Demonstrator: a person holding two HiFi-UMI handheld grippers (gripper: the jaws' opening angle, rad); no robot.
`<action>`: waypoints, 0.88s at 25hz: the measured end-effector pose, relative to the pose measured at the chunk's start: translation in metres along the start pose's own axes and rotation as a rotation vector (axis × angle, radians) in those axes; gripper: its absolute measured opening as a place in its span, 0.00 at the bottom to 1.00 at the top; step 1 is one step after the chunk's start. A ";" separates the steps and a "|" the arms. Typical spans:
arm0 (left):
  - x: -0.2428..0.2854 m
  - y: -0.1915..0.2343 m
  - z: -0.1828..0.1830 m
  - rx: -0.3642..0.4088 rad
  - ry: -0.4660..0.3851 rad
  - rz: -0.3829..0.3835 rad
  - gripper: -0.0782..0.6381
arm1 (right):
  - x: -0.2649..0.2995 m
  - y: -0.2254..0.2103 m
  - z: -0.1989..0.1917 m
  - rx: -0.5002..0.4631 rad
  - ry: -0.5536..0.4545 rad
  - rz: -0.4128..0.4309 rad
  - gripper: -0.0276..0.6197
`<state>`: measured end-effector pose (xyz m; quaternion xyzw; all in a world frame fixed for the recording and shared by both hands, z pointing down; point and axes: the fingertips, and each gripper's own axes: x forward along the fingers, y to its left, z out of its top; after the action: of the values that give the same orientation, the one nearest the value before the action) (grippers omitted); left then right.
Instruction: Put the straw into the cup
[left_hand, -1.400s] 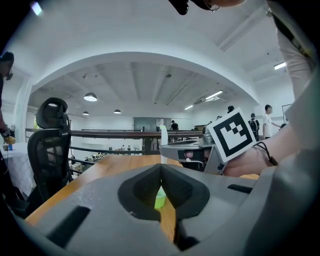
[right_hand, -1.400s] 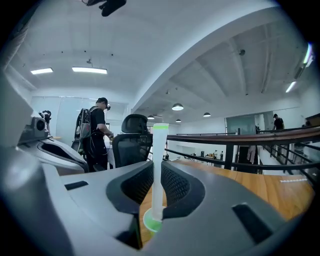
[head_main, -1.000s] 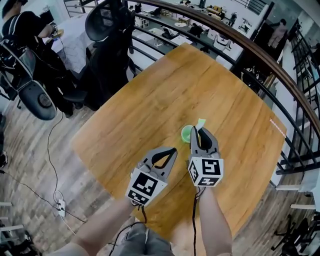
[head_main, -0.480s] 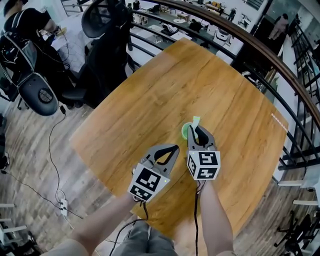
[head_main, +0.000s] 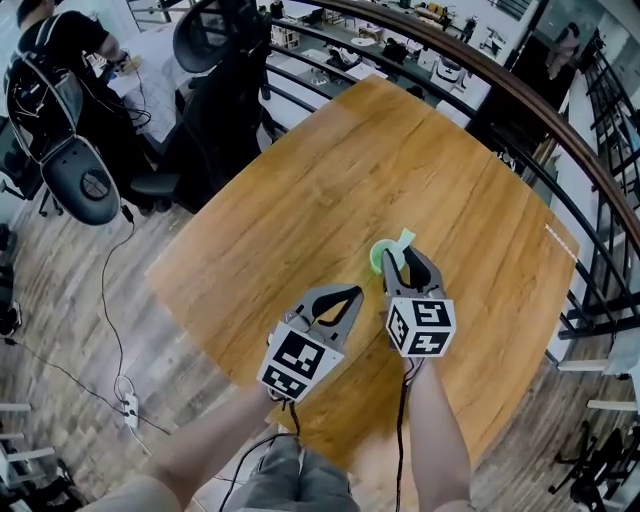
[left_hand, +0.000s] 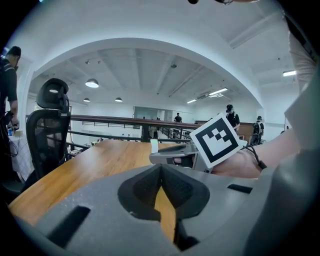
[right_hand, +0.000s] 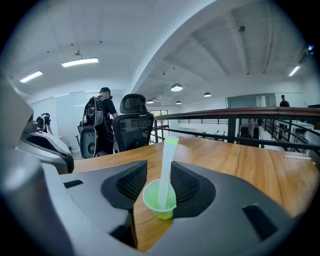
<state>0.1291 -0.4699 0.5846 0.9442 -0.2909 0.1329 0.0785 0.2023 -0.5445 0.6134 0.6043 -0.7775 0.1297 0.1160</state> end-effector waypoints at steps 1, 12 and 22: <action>-0.002 0.001 0.004 0.005 -0.008 0.002 0.13 | -0.003 0.000 0.004 -0.004 -0.007 -0.002 0.25; -0.043 -0.007 0.076 0.079 -0.111 0.013 0.13 | -0.063 0.017 0.073 -0.059 -0.148 -0.030 0.25; -0.109 -0.024 0.150 0.181 -0.251 0.065 0.13 | -0.145 0.052 0.158 -0.100 -0.294 -0.031 0.25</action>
<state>0.0864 -0.4264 0.4075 0.9468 -0.3154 0.0421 -0.0481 0.1837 -0.4544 0.4124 0.6223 -0.7821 -0.0008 0.0327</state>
